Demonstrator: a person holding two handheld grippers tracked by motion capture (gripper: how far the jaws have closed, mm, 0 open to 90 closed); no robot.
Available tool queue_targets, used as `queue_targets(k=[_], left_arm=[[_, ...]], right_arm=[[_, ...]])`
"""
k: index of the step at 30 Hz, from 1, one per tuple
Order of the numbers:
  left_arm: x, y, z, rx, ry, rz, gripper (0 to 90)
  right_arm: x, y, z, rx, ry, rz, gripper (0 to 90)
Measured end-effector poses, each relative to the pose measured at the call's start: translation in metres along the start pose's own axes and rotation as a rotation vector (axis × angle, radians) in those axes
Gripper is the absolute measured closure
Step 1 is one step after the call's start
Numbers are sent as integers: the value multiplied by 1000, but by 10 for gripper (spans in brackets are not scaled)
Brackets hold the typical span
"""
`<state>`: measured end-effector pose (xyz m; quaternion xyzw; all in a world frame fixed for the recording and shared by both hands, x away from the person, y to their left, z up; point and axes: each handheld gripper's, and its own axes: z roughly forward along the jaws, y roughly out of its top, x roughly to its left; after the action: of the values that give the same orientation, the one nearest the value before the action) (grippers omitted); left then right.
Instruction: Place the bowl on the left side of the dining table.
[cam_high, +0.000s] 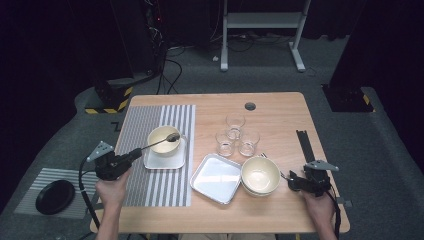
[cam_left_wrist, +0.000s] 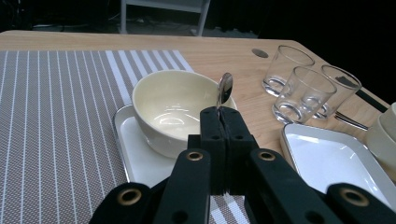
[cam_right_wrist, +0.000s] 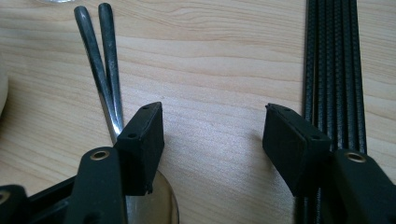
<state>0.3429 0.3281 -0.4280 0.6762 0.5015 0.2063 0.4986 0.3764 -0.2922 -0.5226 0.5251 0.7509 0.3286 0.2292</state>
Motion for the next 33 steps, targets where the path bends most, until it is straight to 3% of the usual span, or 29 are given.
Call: queue_targets(k=[22, 33], left_arm=[[6, -12, 10, 32, 23, -50, 890], [7, -14, 16, 58, 29, -32, 889]], right_arm=[[0, 0, 0, 0, -1, 0, 385], [0, 0, 0, -5, -4, -6, 386]])
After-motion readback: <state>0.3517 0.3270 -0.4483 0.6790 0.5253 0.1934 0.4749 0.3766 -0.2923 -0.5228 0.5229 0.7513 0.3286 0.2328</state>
